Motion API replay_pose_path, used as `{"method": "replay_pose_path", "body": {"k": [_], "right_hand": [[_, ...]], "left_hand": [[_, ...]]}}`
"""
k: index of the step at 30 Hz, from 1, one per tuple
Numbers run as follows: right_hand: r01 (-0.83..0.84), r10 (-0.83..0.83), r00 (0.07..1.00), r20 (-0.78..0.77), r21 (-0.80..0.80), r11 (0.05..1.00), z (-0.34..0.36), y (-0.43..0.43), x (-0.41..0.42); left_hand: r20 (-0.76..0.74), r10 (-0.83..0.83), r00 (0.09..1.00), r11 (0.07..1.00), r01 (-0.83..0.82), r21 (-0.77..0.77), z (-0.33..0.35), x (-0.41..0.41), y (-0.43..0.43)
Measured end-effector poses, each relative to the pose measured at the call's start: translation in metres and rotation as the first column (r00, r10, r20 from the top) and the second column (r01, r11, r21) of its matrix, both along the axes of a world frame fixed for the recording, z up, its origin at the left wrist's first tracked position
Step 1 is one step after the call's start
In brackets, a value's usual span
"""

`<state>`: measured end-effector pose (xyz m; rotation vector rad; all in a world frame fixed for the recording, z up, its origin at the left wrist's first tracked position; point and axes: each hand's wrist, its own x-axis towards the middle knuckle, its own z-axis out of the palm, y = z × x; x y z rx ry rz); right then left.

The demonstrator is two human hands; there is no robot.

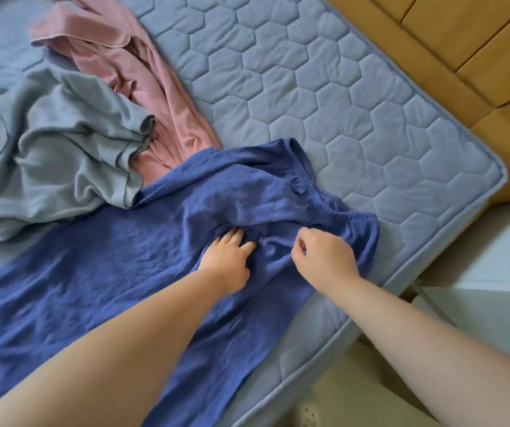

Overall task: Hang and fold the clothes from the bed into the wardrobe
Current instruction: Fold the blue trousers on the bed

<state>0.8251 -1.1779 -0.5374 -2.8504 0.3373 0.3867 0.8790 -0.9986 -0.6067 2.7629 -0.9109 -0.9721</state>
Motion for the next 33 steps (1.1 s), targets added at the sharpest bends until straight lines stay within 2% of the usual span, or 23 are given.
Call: {"method": "replay_pose_path", "body": {"k": [1, 2, 3, 5, 7, 8, 10, 11, 14, 16, 19, 21, 23, 24, 26, 29, 31, 33], "right_hand": [[0.05, -0.06, 0.99, 0.13, 0.079, 0.996, 0.001, -0.009, 0.017], [0.098, -0.13, 0.972, 0.194, 0.165, 0.981, -0.001, -0.018, 0.038], [0.158, -0.204, 0.96, 0.192, 0.232, 0.96, -0.004, -0.027, 0.061], [0.292, -0.333, 0.94, 0.078, 0.323, 0.9, -0.011, -0.042, 0.11], [0.403, -0.403, 0.911, -0.086, 0.394, 0.826, -0.023, -0.049, 0.153], [0.401, -0.371, 0.916, -0.153, 0.404, 0.822, -0.027, -0.05, 0.169], [0.282, -0.205, 0.944, -0.257, 0.311, 0.908, -0.032, -0.055, 0.192], [0.211, -0.142, 0.955, -0.261, 0.259, 0.943, -0.03, -0.059, 0.202], [0.181, -0.159, 0.981, -0.114, 0.215, 0.96, -0.01, -0.075, 0.24], [0.181, -0.192, 0.981, 0.026, 0.226, 0.957, 0.008, -0.082, 0.268], [0.148, -0.179, 0.979, 0.099, 0.257, 0.955, 0.022, -0.079, 0.295], [0.143, -0.153, 0.988, 0.019, 0.264, 0.954, 0.015, -0.077, 0.293], [0.132, -0.092, 0.982, -0.164, 0.252, 0.959, -0.004, -0.083, 0.273], [0.118, -0.052, 0.964, -0.26, 0.244, 0.963, -0.013, -0.088, 0.258], [0.108, -0.005, 0.931, -0.364, 0.263, 0.959, -0.026, -0.1, 0.221], [0.201, -0.065, 0.951, -0.304, 0.444, 0.873, -0.036, -0.114, 0.166], [0.189, -0.095, 0.973, -0.209, 0.496, 0.847, -0.038, -0.12, 0.143], [0.117, -0.028, 0.981, -0.193, 0.469, 0.875, -0.04, -0.125, 0.131]], "left_hand": [[-0.02, -0.006, 1.0, 1.0, 0.006, -0.001, 0.001, 0.003, 0.001], [-0.046, -0.006, 0.999, 1.0, 0.006, -0.002, 0.002, 0.006, 0.001], [-0.081, 0.012, 0.997, 1.0, -0.013, -0.009, 0.005, 0.009, 0.001], [-0.135, 0.104, 0.985, 0.992, -0.113, -0.061, 0.015, 0.017, -0.003], [-0.07, 0.225, 0.972, 0.956, -0.234, -0.177, 0.028, 0.026, -0.007], [-0.005, 0.296, 0.955, 0.925, -0.288, -0.249, 0.036, 0.03, -0.01], [0.111, 0.423, 0.899, 0.849, -0.351, -0.396, 0.051, 0.035, -0.016], [0.147, 0.461, 0.875, 0.814, -0.352, -0.463, 0.057, 0.037, -0.02], [0.195, 0.469, 0.862, 0.765, -0.285, -0.578, 0.071, 0.044, -0.035], [0.205, 0.424, 0.882, 0.801, -0.26, -0.54, 0.073, 0.053, -0.049], [0.19, 0.365, 0.911, 0.906, -0.3, -0.299, 0.069, 0.065, -0.068], [0.176, 0.357, 0.917, 0.93, -0.332, -0.156, 0.063, 0.066, -0.079], [0.178, 0.356, 0.917, 0.934, -0.345, -0.089, 0.06, 0.062, -0.085], [0.19, 0.355, 0.915, 0.934, -0.34, -0.107, 0.06, 0.058, -0.086], [0.243, 0.338, 0.909, 0.928, -0.279, -0.248, 0.062, 0.044, -0.092], [0.31, 0.299, 0.902, 0.896, -0.154, -0.415, 0.06, 0.018, -0.104], [0.258, 0.229, 0.939, 0.91, -0.113, -0.399, 0.056, -0.002, -0.116], [0.114, 0.164, 0.98, 0.955, -0.129, -0.266, 0.048, -0.022, -0.133]]}}
